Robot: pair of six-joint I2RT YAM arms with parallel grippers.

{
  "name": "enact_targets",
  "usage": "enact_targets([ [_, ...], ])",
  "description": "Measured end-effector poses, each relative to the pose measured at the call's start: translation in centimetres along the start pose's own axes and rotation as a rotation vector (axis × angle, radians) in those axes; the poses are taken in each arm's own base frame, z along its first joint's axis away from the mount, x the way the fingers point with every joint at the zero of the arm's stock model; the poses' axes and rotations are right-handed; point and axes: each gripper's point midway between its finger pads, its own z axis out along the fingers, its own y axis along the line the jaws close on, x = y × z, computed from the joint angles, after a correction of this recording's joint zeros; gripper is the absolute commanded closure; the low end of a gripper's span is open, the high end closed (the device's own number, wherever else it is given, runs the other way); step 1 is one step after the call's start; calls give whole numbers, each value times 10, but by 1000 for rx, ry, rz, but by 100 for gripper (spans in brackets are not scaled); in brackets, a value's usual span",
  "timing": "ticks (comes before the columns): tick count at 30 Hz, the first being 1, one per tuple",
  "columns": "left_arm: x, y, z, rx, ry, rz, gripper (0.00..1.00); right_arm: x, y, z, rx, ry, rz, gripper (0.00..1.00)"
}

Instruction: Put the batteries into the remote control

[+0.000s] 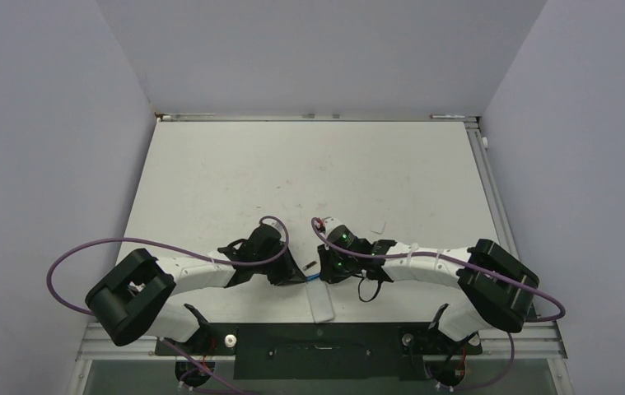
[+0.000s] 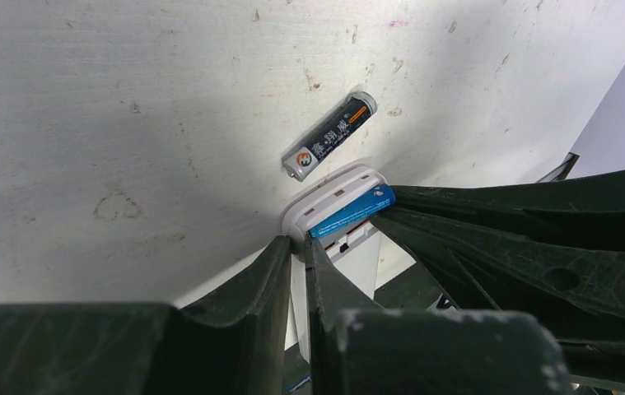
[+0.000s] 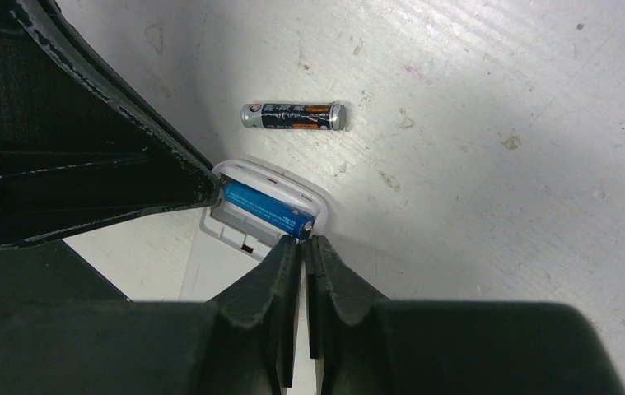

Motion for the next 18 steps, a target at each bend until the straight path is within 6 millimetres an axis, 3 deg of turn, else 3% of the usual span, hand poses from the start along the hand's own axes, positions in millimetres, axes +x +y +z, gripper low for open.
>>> enact_targets([
  [5,0,0,0,0,2,1,92,0,0,0,12,8,-15,91],
  [18,0,0,0,1,2,2,92,1,3,-1,24,11,-39,80],
])
